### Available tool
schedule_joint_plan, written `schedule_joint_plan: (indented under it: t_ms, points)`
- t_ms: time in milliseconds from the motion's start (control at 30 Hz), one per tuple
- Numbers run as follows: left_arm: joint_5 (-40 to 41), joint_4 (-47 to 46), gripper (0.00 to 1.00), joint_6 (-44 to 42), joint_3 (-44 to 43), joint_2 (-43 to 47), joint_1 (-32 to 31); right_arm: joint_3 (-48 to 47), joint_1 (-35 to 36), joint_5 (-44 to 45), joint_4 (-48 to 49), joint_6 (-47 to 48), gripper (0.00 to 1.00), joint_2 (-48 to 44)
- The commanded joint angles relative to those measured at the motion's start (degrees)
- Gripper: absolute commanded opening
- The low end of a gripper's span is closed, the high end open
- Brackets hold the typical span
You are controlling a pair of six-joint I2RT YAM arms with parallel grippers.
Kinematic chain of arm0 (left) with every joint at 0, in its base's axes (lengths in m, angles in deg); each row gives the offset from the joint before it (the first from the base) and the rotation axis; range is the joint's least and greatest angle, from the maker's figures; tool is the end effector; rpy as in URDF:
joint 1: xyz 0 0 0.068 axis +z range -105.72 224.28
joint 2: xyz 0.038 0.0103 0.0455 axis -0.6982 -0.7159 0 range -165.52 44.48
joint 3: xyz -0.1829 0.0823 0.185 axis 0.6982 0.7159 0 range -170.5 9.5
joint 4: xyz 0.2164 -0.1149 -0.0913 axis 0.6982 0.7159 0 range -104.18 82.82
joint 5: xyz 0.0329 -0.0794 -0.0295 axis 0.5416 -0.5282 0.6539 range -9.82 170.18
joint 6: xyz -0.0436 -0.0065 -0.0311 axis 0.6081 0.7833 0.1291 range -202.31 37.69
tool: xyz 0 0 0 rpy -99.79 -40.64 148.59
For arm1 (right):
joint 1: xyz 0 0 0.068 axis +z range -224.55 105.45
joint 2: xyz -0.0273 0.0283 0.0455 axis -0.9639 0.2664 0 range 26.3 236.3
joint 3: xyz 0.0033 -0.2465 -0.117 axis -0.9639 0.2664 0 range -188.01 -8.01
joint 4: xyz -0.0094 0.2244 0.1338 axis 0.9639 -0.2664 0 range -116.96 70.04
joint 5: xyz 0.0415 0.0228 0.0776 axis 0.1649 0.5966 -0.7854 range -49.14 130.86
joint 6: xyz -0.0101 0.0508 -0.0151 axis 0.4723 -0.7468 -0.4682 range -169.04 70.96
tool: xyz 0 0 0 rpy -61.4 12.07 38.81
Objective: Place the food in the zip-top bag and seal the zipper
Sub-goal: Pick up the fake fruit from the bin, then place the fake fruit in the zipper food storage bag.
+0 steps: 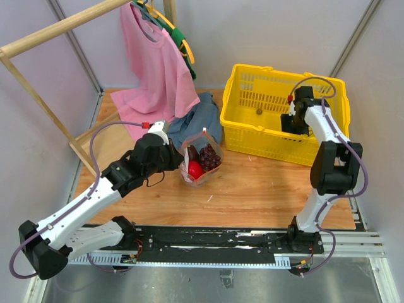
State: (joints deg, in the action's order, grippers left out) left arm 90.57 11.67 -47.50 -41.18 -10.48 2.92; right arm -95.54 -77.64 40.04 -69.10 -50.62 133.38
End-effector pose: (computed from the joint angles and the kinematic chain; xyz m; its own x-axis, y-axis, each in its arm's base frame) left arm 0.1630 -0.1348 0.3165 -0.6136 -0.2080 -0.7618 0.2224 0.8801 -0.4194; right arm 0.3877 -0.0206 0.2383 -0.9286 0.0777 -0.3627 0.0743 0.9970 0.0234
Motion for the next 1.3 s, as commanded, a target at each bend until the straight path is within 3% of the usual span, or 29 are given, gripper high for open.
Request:
schedule_joint_plan:
  t_ms: [0, 400, 867, 1100, 1267]
  points:
    - [0.33, -0.05, 0.0, 0.39, -2.05, 1.08, 0.23, -2.16, 2.94, 1.34, 0.02, -0.96, 0.31, -5.96]
    - [1.64, 1.01, 0.0, 0.95, -3.24, 0.55, 0.23, -4.57, 13.33, 3.19, 2.24, -0.2, 0.3, -21.82]
    - [2.2, 2.2, 0.0, 1.35, -4.5, -0.44, 0.24, 4.49, 31.26, -9.9, 13.06, 2.84, 0.29, -38.64]
    - [2.08, 1.85, 0.0, 1.71, -4.53, -0.81, 0.27, 10.4, 42.94, -19.42, 23.87, 0.82, 0.3, -40.31]
    - [1.5, 2.36, 0.0, 2.07, -5.06, -1.05, 0.23, 11.98, 49.21, -20.79, 29.4, 0.06, 0.33, -35.52]
